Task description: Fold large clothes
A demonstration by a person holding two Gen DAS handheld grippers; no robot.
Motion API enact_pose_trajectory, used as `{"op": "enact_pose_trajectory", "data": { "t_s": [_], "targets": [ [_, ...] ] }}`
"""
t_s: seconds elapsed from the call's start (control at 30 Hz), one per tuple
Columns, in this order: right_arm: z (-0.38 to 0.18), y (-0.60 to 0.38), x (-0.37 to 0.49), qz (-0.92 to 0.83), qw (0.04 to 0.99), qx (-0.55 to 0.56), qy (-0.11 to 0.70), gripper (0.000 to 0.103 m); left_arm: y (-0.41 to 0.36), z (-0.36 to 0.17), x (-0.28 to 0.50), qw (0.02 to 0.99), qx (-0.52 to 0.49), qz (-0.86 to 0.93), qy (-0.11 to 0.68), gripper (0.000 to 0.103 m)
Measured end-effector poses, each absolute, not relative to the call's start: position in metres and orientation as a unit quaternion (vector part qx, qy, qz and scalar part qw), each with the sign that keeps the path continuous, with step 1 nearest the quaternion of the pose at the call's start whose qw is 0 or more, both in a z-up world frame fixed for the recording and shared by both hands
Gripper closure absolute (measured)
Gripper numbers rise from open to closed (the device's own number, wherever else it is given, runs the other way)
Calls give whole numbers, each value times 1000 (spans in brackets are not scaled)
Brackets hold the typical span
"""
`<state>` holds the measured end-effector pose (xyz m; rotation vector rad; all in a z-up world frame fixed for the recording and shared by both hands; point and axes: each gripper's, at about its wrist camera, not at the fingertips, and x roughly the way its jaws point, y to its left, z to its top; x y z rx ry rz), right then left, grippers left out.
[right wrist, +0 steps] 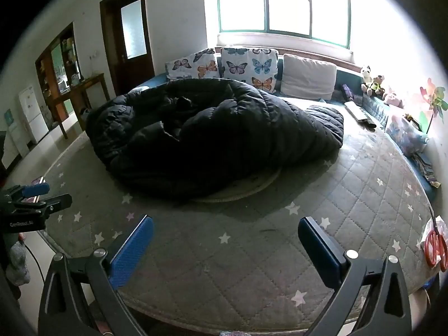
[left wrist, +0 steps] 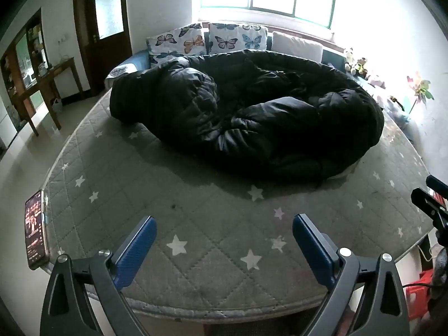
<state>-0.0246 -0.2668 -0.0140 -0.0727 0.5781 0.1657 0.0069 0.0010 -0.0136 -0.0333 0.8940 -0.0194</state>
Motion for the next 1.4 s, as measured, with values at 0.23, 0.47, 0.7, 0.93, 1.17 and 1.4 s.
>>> {"op": "enact_pose_trajectory", "data": {
  "t_s": [0.23,0.47,0.7,0.93,1.17,1.4],
  "targets": [
    [-19,-263,-23,81,953,-35,289,0,-1,-13,5,902,-14,-10,431,0],
    [-19,-264,-22,81,953,-34,289,0,-2,-13,5,902,-11,-7,432,0],
    [-19,-263,-21,82,953,-34,291,0,-3,-15,7,901,-10,-9,435,0],
    [-20,-262,-21,82,953,-33,291,0,-2,-16,8,900,-9,-8,436,0],
    [-21,-261,-20,84,952,-32,293,0,-2,-20,11,898,-8,-9,439,0],
    [-23,-259,-19,84,952,-32,293,0,-3,-22,14,897,-6,-7,442,0]
  ]
}}
